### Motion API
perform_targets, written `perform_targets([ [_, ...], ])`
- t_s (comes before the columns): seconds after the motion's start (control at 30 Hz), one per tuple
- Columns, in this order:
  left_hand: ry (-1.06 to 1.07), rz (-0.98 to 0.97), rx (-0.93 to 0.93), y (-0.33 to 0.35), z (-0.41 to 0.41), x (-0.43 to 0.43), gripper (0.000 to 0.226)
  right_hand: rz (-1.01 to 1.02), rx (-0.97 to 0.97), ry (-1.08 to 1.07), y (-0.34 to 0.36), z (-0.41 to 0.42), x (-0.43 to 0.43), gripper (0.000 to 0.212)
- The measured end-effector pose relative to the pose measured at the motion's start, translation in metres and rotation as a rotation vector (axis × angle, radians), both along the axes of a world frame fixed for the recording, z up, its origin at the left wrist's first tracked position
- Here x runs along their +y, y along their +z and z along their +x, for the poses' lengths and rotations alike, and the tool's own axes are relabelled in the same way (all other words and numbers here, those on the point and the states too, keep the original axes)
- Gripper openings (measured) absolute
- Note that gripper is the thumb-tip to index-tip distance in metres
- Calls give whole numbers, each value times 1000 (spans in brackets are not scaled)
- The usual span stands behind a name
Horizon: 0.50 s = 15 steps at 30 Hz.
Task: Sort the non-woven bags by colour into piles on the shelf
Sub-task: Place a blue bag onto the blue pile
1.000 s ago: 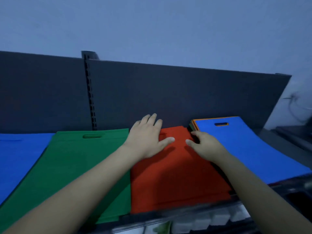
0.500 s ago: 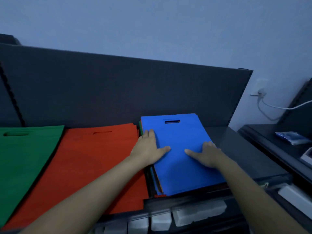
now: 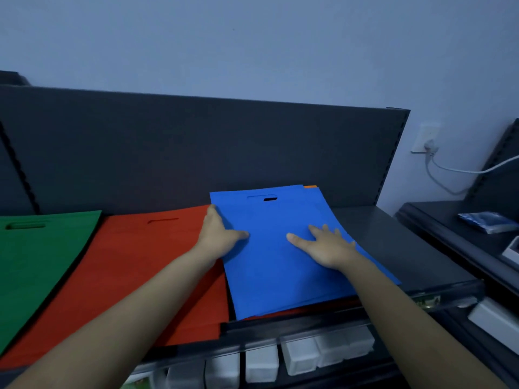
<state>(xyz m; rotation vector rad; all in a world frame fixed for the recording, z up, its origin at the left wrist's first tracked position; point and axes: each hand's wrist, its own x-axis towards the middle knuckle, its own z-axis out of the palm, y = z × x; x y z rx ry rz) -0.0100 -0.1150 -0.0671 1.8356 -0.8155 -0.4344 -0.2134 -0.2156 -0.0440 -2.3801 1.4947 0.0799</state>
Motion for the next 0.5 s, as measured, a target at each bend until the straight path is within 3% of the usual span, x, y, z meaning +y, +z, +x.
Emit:
perform_targets([
  [0.1,0,-48,101,-3,-2,0,71,-51,42,-51,-3,-3,-5,102],
  [0.27,52,-115,127,-1,1,6,87,-17,-72,-24,-6,-1,3,104],
  [0.5,94,-231,239,5,14,13,87,69,-276,6,6,-4,13,97],
])
